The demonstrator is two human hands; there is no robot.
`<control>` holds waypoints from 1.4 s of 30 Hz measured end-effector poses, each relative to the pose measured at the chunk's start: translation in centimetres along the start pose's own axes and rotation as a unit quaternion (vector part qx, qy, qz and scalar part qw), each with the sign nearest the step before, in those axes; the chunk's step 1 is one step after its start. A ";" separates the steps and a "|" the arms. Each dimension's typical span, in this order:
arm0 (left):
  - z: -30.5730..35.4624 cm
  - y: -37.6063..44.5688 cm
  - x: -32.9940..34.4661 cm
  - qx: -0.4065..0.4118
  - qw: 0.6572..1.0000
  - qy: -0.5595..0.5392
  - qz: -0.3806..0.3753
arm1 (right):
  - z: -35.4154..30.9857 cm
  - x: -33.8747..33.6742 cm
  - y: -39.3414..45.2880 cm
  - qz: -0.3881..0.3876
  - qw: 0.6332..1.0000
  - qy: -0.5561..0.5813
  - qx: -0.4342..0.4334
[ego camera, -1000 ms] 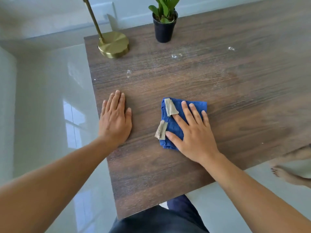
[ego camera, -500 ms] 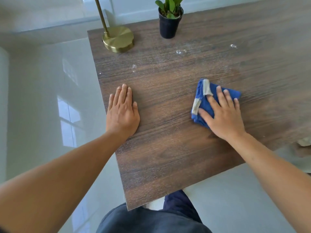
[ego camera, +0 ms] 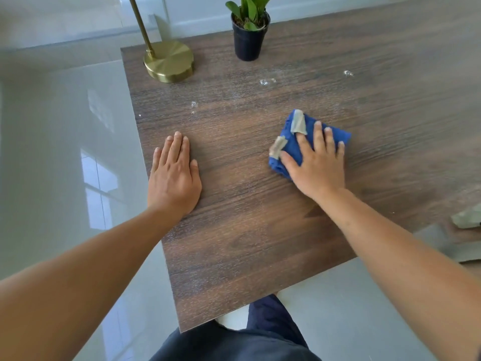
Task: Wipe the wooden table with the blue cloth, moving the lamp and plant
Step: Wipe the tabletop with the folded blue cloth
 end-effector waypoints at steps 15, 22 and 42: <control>6.6 -2.7 -1.0 0.056 0.995 -0.077 -0.019 | 0.5 -0.2 -5.8 0.010 0.921 0.368 -0.128; 12.8 -3.9 3.5 0.082 0.989 0.075 -0.096 | 4.5 1.4 -4.9 0.036 0.978 0.143 -0.148; 7.3 -9.8 1.5 -0.028 0.987 0.132 -0.085 | 4.2 1.7 -4.4 0.052 0.991 0.074 -0.096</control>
Point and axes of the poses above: each hand's wrist, its own y-axis towards the middle knuckle, its own x-axis out of the palm, z = x × y, the point moved 2 cm from there along y, towards the middle knuckle, and after that the axes turned 6 degrees about -y, right-handed, at the moved point
